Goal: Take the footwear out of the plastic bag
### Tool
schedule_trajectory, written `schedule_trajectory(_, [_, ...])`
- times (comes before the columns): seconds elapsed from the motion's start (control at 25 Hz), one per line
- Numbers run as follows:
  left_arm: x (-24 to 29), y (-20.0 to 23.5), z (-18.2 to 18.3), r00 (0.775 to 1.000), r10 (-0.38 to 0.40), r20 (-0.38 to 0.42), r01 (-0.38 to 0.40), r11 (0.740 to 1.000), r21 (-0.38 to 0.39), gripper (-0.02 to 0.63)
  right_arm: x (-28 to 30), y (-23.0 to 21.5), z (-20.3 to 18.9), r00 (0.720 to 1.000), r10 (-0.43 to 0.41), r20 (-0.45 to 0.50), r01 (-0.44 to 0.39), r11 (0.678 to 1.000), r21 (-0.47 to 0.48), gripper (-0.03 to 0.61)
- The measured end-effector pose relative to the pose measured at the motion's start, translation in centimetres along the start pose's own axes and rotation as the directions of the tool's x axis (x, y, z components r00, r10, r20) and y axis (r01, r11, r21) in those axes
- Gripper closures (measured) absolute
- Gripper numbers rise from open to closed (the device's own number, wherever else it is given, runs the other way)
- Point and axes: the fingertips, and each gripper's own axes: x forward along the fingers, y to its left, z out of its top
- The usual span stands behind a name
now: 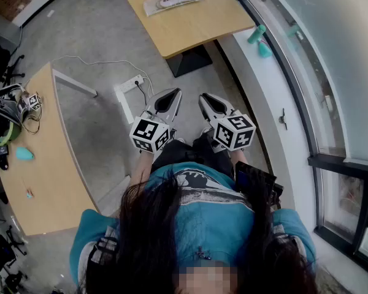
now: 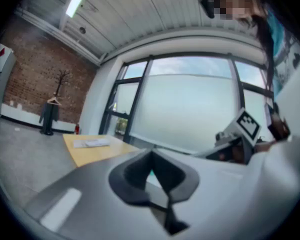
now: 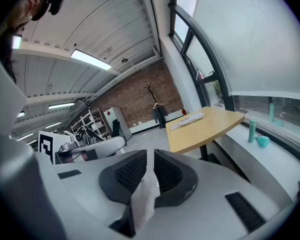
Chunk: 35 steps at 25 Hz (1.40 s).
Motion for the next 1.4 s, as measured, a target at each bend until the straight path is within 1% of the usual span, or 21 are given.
schedule_trajectory(0.16, [1.1,0.6,0.0,1.0,-0.006,-0.004,0.006,1.0,-0.007,0.612,0.6,-1.1,0.4,1.0,-0.009,0.007,0.009,1.0,0.02,0.526])
schedule_trajectory(0.32, [3.5,1.7,0.0,1.0,0.001,-0.018,-0.001,1.0,-0.009,0.612,1.9,-2.9,1.3,1.0,0.002,0.002,-0.002,1.0,0.029,0.526])
schedule_trajectory(0.52, [8.2,3.4,0.4,0.999,0.029,-0.021,-0.03,0.999,-0.015,0.612,4.1,-7.4,3.4,1.0,0.021,-0.003,-0.02,0.999,0.044,0.526])
schedule_trajectory(0.6, [10.8,4.2,0.8,0.999,0.048,-0.016,-0.049,0.999,-0.018,0.612,5.1,-9.7,4.8,1.0,0.03,-0.003,-0.03,0.998,0.049,0.526])
schedule_trajectory(0.76, [16.8,5.8,2.3,0.996,0.092,0.023,-0.091,0.995,-0.037,0.611,7.4,-14.5,7.9,0.997,0.069,-0.025,-0.068,0.997,0.028,0.526])
schedule_trajectory(0.92, [22.9,6.8,3.6,0.992,0.12,0.025,-0.12,0.993,-0.023,0.611,9.5,-19.1,11.4,0.993,0.112,-0.037,-0.112,0.994,0.019,0.526])
schedule_trajectory(1.04, [26.6,7.9,4.0,0.987,0.159,0.023,-0.158,0.987,-0.028,0.611,11.2,-22.6,13.7,0.988,0.147,-0.044,-0.147,0.989,0.016,0.526])
schedule_trajectory(1.2, [29.2,9.7,4.0,0.973,0.229,0.015,-0.228,0.973,-0.035,0.611,13.5,-25.3,14.9,0.978,0.195,-0.073,-0.194,0.981,0.021,0.526])
schedule_trajectory(1.4, [31.0,11.1,4.1,0.957,0.288,-0.022,-0.288,0.957,-0.03,0.611,16.0,-27.3,15.7,0.963,0.247,-0.108,-0.241,0.968,0.063,0.527])
